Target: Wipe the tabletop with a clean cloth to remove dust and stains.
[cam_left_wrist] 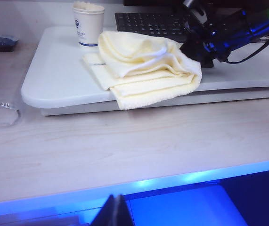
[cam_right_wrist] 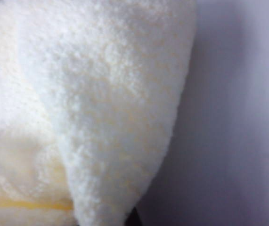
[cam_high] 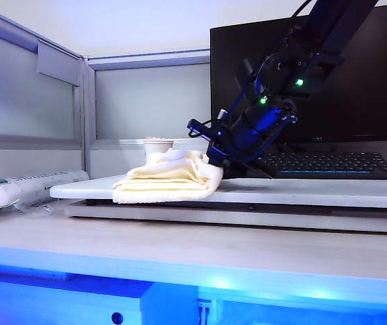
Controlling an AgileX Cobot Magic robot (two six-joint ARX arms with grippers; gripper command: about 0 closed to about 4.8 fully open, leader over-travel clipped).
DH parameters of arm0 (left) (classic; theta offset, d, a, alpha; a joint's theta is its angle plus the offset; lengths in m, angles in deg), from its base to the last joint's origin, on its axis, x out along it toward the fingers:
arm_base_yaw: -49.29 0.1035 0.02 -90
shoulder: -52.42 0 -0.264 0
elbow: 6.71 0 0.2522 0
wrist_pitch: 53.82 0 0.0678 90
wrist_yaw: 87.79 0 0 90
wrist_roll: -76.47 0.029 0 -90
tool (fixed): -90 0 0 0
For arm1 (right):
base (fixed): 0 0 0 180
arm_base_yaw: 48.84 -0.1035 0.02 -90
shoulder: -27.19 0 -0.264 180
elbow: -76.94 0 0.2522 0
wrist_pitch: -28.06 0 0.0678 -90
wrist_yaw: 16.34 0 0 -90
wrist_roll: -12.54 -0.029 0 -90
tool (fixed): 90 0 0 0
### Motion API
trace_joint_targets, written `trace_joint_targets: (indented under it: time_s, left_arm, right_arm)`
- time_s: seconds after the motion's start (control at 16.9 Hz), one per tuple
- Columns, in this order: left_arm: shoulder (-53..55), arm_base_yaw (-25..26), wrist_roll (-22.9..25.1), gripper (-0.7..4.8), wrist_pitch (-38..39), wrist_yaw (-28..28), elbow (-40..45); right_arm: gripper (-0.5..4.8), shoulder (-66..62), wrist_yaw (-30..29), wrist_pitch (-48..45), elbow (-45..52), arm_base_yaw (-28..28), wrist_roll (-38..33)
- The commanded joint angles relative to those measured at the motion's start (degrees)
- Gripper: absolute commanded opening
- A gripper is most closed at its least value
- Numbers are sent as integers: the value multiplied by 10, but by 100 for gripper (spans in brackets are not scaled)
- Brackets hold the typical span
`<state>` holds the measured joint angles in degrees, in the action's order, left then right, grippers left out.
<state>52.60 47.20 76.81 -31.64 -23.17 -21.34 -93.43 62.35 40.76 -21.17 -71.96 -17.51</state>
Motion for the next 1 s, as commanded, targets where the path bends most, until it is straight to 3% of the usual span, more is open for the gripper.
trace_joint_targets:
  time_s: [0.06, 0.53, 1.0]
  left_arm:
    - [0, 0, -2, -6, 14, -8, -1]
    - [0, 0, -2, -6, 14, -8, -1]
    - [0, 0, -2, -6, 14, -8, -1]
  right_arm:
    - [-6, 1, 27, 85, 1, 13, 3]
    - [-6, 17, 38, 179, 1, 80, 25]
    - [-6, 81, 68, 287, 1, 188, 115]
